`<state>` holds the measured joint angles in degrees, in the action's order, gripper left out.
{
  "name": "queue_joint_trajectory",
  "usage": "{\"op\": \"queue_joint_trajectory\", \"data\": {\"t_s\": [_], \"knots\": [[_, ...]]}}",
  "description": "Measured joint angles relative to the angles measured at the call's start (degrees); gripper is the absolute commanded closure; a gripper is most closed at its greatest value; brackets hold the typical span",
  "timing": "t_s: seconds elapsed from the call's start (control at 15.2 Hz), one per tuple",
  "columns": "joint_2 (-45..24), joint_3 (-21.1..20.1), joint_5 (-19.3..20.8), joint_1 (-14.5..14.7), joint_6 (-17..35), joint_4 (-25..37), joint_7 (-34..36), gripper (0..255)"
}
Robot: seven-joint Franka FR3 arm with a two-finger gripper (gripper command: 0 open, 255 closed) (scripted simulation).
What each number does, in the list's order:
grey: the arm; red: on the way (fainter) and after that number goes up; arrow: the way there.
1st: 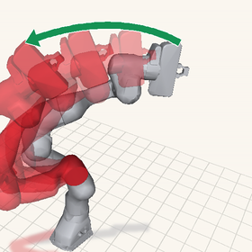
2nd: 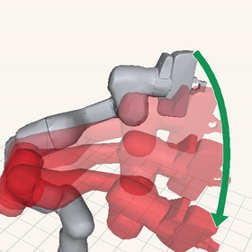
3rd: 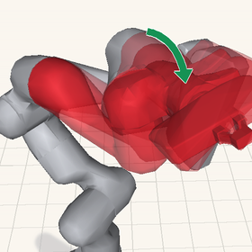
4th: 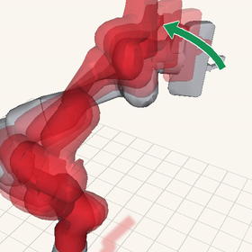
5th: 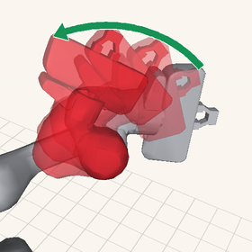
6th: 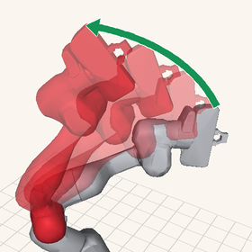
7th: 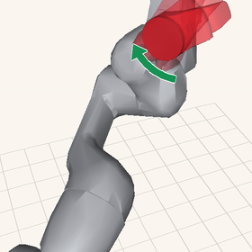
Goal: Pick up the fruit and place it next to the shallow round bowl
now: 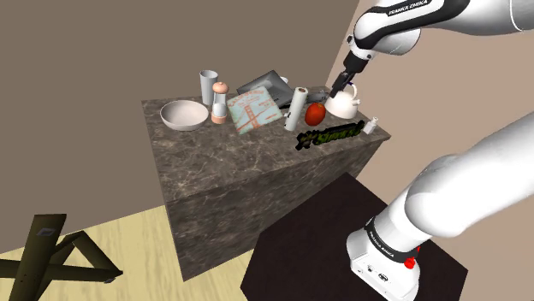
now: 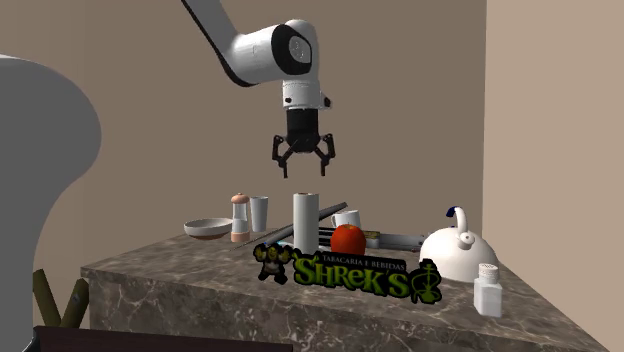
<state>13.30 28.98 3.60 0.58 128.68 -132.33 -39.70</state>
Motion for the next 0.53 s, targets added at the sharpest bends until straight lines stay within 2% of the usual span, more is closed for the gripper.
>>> {"op": "queue_joint_trajectory", "data": {"t_s": [0.33,0.53], "knots": [[-12.7,4.55,-10.74,0.8,4.43,6.9,-11.8,0],[-20.57,5.15,-18.52,-0.82,5.18,12.09,-19.39,0]]}}
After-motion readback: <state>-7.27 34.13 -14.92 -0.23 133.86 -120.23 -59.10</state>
